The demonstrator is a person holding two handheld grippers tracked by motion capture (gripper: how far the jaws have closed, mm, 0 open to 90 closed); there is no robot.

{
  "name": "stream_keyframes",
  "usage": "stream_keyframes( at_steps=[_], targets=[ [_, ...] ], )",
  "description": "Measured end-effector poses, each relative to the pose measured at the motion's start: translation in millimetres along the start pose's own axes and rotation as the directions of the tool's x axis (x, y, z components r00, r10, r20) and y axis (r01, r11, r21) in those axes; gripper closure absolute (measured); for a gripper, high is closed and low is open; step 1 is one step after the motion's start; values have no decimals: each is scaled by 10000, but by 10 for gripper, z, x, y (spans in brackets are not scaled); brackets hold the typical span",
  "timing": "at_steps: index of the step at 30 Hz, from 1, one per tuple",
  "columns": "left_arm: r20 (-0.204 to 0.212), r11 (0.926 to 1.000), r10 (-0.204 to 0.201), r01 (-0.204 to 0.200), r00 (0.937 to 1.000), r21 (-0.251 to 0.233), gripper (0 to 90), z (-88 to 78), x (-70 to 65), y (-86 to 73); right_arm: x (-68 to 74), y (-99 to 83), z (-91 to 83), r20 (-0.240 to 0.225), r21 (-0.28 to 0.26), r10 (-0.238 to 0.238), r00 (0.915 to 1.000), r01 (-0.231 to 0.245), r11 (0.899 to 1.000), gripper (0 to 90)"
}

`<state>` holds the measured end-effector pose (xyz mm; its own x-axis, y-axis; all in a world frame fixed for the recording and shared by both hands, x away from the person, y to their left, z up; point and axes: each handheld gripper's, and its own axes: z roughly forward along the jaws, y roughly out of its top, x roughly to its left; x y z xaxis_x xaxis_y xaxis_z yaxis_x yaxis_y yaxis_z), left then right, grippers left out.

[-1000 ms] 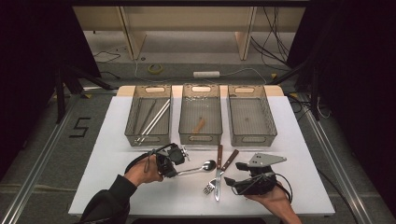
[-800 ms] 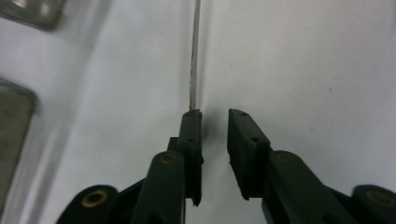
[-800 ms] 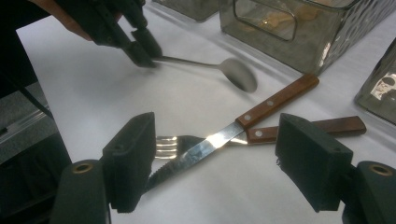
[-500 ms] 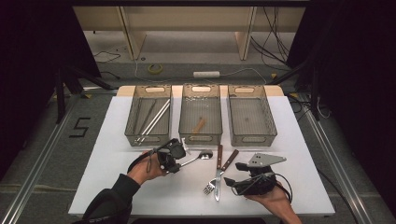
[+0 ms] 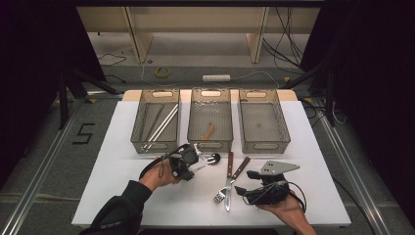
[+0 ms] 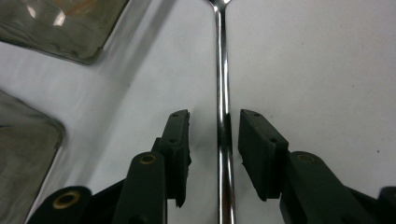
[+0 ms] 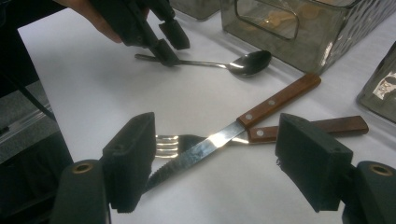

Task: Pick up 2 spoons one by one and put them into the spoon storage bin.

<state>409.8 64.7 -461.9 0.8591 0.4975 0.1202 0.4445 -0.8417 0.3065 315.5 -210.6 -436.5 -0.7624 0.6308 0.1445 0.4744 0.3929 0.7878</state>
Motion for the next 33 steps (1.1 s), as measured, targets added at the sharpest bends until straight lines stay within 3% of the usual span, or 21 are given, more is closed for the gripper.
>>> stream_keyframes(
  at_steps=[3, 6, 9, 15, 18, 21, 25, 30, 33],
  targets=[
    [45, 9998, 20, -21, 10000, 181, 682, 11, -27, 37, 4, 2, 5, -3, 25, -4, 10000, 4, 10000, 301],
    [307, 9992, -214, 204, 9993, 337, 764, 19, -29, 61, 6, 7, 10, -24, 27, 28, 10000, -28, 10000, 304],
    [120, 9991, -102, 97, 9999, 421, 825, 16, -74, 70, 18, 9, 14, -57, 34, -11, 10000, 11, 10000, 305],
    [323, 9982, -118, 99, 9994, 584, 844, 12, -46, 91, 10, 12, 13, -49, 36, 23, 10000, -23, 10000, 305],
    [143, 9990, -233, 227, 9996, 391, 883, -47, -30, 96, 1, 13, 15, -50, 14, 34, 10000, -34, 10000, 305],
    [456, 9991, -333, 320, 9984, 289, 888, -41, 12, 73, 2, 14, 15, -55, 6, 21, 10000, -21, 10000, 305],
    [121, 9986, -106, 100, 9999, 516, 864, -2, -67, 109, 4, 15, 16, -53, 31, 41, 10000, -41, 10000, 305],
    [251, 9985, -486, 480, 9985, 247, 890, -53, 5, 73, 3, 12, -1, -37, -37, 47, 10000, -47, 10000, 305],
    [140, 9987, -439, 435, 9989, 261, 889, -48, -15, 80, -2, 11, 1, -27, -23, 53, 10000, -53, 10000, 305]
  ],
)
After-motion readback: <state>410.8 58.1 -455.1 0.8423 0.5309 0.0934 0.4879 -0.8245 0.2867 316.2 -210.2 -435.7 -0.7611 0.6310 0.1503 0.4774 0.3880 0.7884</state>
